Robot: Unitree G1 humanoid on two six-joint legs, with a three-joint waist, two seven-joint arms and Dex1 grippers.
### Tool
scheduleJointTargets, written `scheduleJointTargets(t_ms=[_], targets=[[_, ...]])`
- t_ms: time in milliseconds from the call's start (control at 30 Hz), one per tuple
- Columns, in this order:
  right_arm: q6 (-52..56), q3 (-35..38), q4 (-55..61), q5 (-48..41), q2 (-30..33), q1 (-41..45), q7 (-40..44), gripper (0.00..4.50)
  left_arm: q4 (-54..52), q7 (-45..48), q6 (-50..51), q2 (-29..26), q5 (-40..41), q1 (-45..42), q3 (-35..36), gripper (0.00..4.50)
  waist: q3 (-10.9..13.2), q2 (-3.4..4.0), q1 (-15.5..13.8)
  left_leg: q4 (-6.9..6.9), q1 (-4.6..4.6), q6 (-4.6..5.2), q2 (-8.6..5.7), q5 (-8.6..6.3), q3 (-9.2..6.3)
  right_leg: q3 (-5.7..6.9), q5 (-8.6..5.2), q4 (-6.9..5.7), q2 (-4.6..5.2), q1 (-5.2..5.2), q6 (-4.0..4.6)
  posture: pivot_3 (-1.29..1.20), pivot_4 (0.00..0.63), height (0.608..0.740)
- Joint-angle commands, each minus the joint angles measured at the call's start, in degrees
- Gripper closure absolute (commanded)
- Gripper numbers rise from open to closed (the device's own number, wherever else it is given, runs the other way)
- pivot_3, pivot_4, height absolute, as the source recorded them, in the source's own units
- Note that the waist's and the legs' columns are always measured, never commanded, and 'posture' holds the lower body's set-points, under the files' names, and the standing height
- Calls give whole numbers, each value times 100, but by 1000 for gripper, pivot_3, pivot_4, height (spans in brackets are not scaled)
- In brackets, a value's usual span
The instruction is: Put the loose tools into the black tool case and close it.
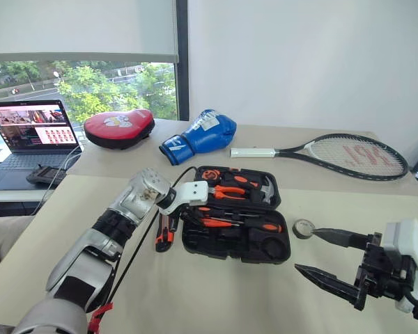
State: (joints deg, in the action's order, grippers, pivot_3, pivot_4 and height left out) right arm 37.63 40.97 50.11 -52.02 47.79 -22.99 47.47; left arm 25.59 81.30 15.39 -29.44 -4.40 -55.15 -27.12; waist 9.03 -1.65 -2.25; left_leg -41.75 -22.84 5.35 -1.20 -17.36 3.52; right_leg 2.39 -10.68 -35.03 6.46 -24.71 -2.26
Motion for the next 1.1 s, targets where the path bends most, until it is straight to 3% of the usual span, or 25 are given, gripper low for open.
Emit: scheduleJointTargets(t_ms=[33, 633, 700, 833, 933, 1100], targets=[[-175, 147, 103, -76, 31, 15, 10, 0, 16, 165, -216, -65, -101, -43, -60, 3902, 0, 0, 2, 0, 0, 0, 0, 0, 0, 0, 0, 0, 0, 0, 0, 0, 150, 740], [-191, 180, 167, -88, 11, -67, -58, 0, 276, 105, 10, 315, -330, -331, -102, 3902, 0, 0, -23, -9, 1, 5, -2, -2, 0, 2, 1, 0, 1, 8, -2, 0, 150, 740], [-194, 183, 178, -95, 5, -80, -66, 0, 254, 56, 68, 350, -350, -337, -88, 3028, 0, 0, -23, -10, 0, 5, -2, -2, -1, 2, 2, 0, 1, 8, -3, 0, 150, 740], [-189, 204, 201, -113, -3, -109, -77, 0, 36, -73, 156, 329, -170, -281, 177, 1796, 0, 0, -34, -10, 0, 6, -2, -3, -2, 2, 2, 0, 2, 9, -3, 0, 150, 740], [-189, 236, 219, -121, -15, -150, -76, 0, -393, -52, 611, 204, 297, -183, 661, 1796, 0, 0, -15, -14, -2, 6, -1, -3, -3, 2, 3, 0, 4, 7, -4, 0, 150, 740], [-215, 193, 236, -131, -38, -165, -128, 0, -1278, -829, 2523, 419, 1280, 196, 1807, 3258, -1, 2, 13, -12, -5, 4, 2, -2, -4, 1, 2, -2, 1, -1, -5, 0, 150, 740]])
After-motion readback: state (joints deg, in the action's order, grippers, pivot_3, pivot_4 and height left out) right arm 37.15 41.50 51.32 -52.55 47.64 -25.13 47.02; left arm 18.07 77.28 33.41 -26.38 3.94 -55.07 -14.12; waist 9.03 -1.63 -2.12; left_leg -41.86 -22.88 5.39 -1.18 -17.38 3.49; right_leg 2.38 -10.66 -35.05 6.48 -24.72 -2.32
